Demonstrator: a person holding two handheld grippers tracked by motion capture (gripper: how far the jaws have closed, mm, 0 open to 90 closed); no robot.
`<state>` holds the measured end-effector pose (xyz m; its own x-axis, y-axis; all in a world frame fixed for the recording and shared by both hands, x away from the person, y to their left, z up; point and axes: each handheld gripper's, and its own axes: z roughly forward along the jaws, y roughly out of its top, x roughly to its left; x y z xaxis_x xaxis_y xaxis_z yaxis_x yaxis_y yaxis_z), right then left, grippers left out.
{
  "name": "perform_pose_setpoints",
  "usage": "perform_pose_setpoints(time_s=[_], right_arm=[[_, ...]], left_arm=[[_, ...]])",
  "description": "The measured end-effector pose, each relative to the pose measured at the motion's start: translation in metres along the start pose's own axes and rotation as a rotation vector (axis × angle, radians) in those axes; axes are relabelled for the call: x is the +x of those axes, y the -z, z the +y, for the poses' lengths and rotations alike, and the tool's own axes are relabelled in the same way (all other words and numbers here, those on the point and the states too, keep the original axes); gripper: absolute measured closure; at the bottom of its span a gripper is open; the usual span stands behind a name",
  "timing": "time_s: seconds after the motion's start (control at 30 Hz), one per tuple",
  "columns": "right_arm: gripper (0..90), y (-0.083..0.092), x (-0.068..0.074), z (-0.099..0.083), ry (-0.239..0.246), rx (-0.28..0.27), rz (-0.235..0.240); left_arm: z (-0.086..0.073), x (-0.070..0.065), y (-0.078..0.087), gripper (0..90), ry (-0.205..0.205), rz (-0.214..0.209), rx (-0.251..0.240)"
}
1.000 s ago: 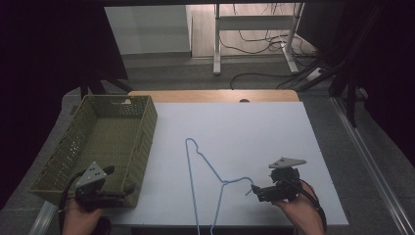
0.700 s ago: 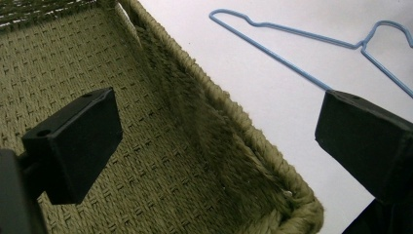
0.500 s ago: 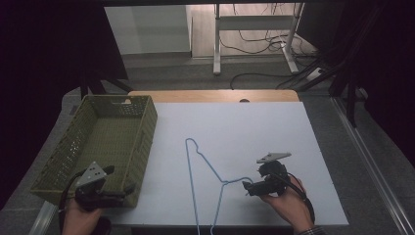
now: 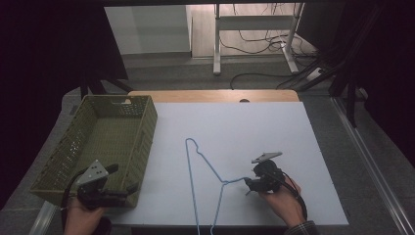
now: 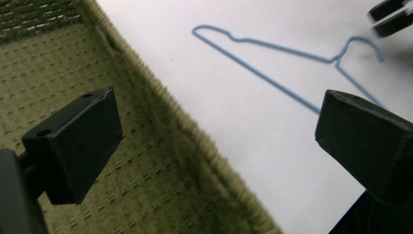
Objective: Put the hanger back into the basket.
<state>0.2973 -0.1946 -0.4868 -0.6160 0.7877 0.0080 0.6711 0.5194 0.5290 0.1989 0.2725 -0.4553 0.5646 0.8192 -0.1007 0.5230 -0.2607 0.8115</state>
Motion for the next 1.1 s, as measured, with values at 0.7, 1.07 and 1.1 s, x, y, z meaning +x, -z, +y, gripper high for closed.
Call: perform_pose_setpoints(time_s=[0.7,1.07,1.1], right_arm=[[86.4,-0.020,0.001,-0.001,-0.042,0.065,-0.054],[86.6,-0.010,0.002,0.002,-0.040,0.035,-0.066],[86.6,-0.008,0.002,0.002,-0.036,0.029,-0.068]], left_arm=[[0.019,-0.037,-0.027,3.5,-0.064,-0.086,-0.018],[0.023,-0.057,-0.044,4.8,-0.096,-0.117,0.015],[0.024,-0.059,-0.046,4.8,-0.094,-0.127,0.019]])
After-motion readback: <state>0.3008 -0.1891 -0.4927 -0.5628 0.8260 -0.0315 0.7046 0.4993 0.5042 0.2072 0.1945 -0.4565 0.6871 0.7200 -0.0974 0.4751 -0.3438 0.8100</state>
